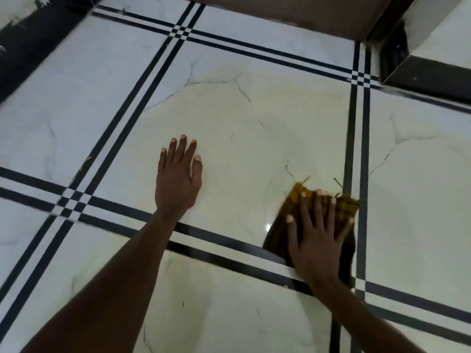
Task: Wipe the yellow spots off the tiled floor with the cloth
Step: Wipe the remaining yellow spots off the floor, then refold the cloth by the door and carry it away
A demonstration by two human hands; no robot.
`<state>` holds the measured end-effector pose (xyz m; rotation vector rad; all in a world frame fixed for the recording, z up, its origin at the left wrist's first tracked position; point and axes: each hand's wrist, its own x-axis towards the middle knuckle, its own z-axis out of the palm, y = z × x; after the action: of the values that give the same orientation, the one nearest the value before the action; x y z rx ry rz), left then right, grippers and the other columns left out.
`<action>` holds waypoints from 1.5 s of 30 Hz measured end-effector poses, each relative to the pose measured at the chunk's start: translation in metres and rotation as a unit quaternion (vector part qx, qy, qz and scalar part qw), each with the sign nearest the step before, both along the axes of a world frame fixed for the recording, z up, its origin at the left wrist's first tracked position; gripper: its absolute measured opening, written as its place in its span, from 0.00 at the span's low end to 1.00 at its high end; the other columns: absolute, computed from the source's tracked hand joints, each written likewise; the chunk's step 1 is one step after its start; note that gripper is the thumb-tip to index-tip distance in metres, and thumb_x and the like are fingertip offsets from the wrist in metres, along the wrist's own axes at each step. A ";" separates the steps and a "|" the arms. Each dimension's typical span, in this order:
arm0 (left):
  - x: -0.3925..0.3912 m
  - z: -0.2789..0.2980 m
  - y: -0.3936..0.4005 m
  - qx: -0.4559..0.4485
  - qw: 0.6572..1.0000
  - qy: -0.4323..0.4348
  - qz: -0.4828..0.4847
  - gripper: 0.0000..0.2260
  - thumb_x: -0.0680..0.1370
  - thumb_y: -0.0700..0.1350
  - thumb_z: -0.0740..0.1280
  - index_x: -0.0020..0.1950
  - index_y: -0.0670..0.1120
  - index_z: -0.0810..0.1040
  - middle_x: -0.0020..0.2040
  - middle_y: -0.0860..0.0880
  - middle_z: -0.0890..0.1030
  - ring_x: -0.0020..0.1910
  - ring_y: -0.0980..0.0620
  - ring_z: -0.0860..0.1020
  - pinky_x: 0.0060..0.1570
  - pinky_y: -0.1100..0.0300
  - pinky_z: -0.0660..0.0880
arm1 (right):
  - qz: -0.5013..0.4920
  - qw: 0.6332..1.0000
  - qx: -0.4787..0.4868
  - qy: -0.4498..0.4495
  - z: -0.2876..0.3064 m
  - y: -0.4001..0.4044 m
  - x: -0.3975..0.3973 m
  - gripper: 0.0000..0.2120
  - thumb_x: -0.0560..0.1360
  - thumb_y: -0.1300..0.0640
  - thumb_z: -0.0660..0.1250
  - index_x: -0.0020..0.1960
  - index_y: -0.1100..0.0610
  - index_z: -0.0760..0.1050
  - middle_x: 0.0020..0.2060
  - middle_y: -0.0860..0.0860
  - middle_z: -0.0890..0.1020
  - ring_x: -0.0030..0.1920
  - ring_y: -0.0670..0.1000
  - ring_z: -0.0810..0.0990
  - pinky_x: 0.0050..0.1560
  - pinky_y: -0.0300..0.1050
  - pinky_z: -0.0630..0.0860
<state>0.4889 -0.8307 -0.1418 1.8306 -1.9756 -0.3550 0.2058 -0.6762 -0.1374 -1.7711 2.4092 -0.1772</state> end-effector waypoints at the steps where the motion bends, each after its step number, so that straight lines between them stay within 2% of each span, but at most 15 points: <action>1: 0.000 0.000 0.000 0.001 1.000 -0.002 -0.003 0.28 0.85 0.57 0.44 0.82 0.49 0.63 0.84 0.48 0.59 0.84 0.50 0.52 0.83 0.49 0.48 | 0.024 1.000 -0.001 0.004 0.001 0.010 0.026 0.31 0.85 0.37 0.45 0.85 0.45 0.50 0.86 0.50 0.47 0.85 0.59 0.41 0.78 0.77 0.43; 5: 0.000 0.002 0.004 0.006 1.000 0.005 -0.004 0.28 0.85 0.56 0.43 0.82 0.49 0.62 0.84 0.48 0.59 0.84 0.50 0.52 0.83 0.50 0.47 | 0.224 0.973 -0.036 -0.036 -0.001 -0.025 0.102 0.27 0.86 0.40 0.48 0.84 0.44 0.57 0.85 0.49 0.54 0.85 0.59 0.45 0.78 0.77 0.43; 9: 0.002 0.000 0.003 0.004 1.000 0.002 -0.008 0.27 0.85 0.56 0.44 0.82 0.49 0.63 0.84 0.48 0.60 0.84 0.49 0.53 0.83 0.50 0.47 | 0.328 0.944 -0.030 -0.020 -0.005 -0.126 0.089 0.30 0.84 0.37 0.45 0.83 0.44 0.61 0.84 0.50 0.59 0.85 0.57 0.53 0.79 0.74 0.46; 15: -0.014 -0.003 0.013 0.008 0.999 -0.045 0.009 0.30 0.84 0.62 0.49 0.82 0.46 0.63 0.83 0.43 0.60 0.84 0.43 0.54 0.82 0.45 0.51 | 0.147 0.988 -0.048 -0.016 -0.015 -0.121 0.038 0.30 0.85 0.39 0.43 0.84 0.48 0.58 0.85 0.52 0.57 0.85 0.57 0.49 0.80 0.72 0.42; 18: -0.055 0.009 0.037 0.000 1.000 0.000 -0.006 0.29 0.84 0.60 0.52 0.77 0.43 0.72 0.80 0.41 0.67 0.83 0.42 0.58 0.80 0.46 0.59 | 0.110 0.977 -0.059 -0.172 -0.009 -0.086 0.067 0.30 0.84 0.44 0.44 0.84 0.51 0.58 0.84 0.51 0.57 0.85 0.53 0.47 0.82 0.65 0.34; 20: -0.086 0.018 0.058 0.030 0.997 0.025 -0.072 0.25 0.84 0.57 0.55 0.72 0.44 0.76 0.78 0.43 0.70 0.83 0.42 0.58 0.80 0.45 0.61 | 0.047 0.903 -0.050 -0.424 0.006 -0.078 0.078 0.27 0.85 0.49 0.50 0.83 0.49 0.62 0.84 0.50 0.61 0.85 0.49 0.50 0.84 0.60 0.36; 22: -0.106 0.028 0.072 0.068 0.994 0.049 -0.072 0.17 0.82 0.53 0.62 0.65 0.45 0.80 0.74 0.45 0.75 0.81 0.43 0.61 0.79 0.49 0.63 | -0.071 0.757 -0.072 -0.645 0.027 -0.072 0.078 0.22 0.85 0.53 0.55 0.78 0.43 0.70 0.78 0.49 0.71 0.80 0.50 0.66 0.83 0.59 0.57; 24: -0.116 0.047 0.077 0.120 0.987 0.109 -0.001 0.11 0.81 0.49 0.69 0.59 0.44 0.80 0.65 0.46 0.80 0.73 0.44 0.71 0.73 0.53 0.70 | -0.171 0.643 -0.087 -0.741 0.052 -0.071 0.070 0.19 0.85 0.57 0.59 0.72 0.45 0.75 0.71 0.52 0.79 0.71 0.55 0.78 0.74 0.55 0.74; 26: -0.118 0.076 0.080 0.187 0.957 0.217 0.055 0.12 0.81 0.48 0.69 0.60 0.43 0.78 0.59 0.45 0.82 0.62 0.45 0.79 0.65 0.52 0.76 | -0.215 0.623 -0.086 -0.747 0.082 -0.070 0.061 0.16 0.85 0.60 0.60 0.70 0.50 0.77 0.66 0.57 0.81 0.66 0.59 0.82 0.65 0.49 0.81; 28: -0.115 0.118 0.084 0.249 0.914 0.308 0.087 0.12 0.82 0.50 0.68 0.61 0.44 0.75 0.59 0.44 0.83 0.59 0.46 0.82 0.63 0.50 0.79 | -0.226 0.654 -0.072 -0.718 0.118 -0.064 0.051 0.15 0.85 0.60 0.59 0.69 0.53 0.77 0.64 0.56 0.83 0.64 0.55 0.83 0.64 0.46 0.80; 30: -0.109 0.166 0.089 0.284 0.885 0.355 0.097 0.13 0.82 0.49 0.68 0.63 0.46 0.72 0.63 0.43 0.82 0.62 0.45 0.82 0.64 0.49 0.79 | -0.226 0.678 -0.063 -0.697 0.155 -0.055 0.047 0.14 0.86 0.59 0.58 0.69 0.53 0.77 0.65 0.54 0.82 0.66 0.52 0.81 0.70 0.50 0.75; 35: -0.102 0.344 0.095 0.313 0.869 0.371 0.098 0.13 0.82 0.47 0.68 0.65 0.48 0.71 0.62 0.46 0.82 0.60 0.49 0.81 0.65 0.52 0.77 | -0.211 0.693 -0.015 -0.689 0.305 -0.035 0.046 0.12 0.86 0.54 0.62 0.68 0.53 0.77 0.65 0.54 0.82 0.67 0.56 0.80 0.69 0.57 0.77; 39: -0.092 0.507 0.104 0.326 0.860 0.386 0.066 0.15 0.82 0.48 0.69 0.66 0.47 0.73 0.62 0.45 0.84 0.62 0.47 0.82 0.66 0.54 0.76 | -0.206 0.658 0.068 -0.722 0.454 -0.023 0.046 0.16 0.86 0.50 0.62 0.68 0.57 0.77 0.61 0.55 0.84 0.66 0.58 0.81 0.62 0.53 0.80; 42: -0.081 0.618 0.118 0.320 0.854 0.406 0.056 0.14 0.81 0.49 0.69 0.65 0.47 0.75 0.58 0.48 0.86 0.60 0.51 0.83 0.59 0.61 0.78 | -0.190 0.645 0.151 -0.724 0.559 -0.010 0.050 0.21 0.85 0.41 0.60 0.68 0.54 0.78 0.63 0.54 0.84 0.65 0.55 0.81 0.61 0.52 0.80; 45: -0.073 0.708 0.135 0.315 0.854 0.411 0.047 0.12 0.81 0.51 0.69 0.63 0.52 0.76 0.55 0.53 0.86 0.56 0.55 0.83 0.52 0.63 0.79 | -0.196 0.574 0.188 -0.772 0.643 0.014 0.057 0.26 0.81 0.34 0.62 0.69 0.50 0.77 0.65 0.53 0.83 0.67 0.55 0.80 0.66 0.55 0.78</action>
<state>0.4156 -0.6959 0.5661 1.6425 -1.2104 -1.6005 0.2627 -0.6626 0.5056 -0.2664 1.1555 -0.7667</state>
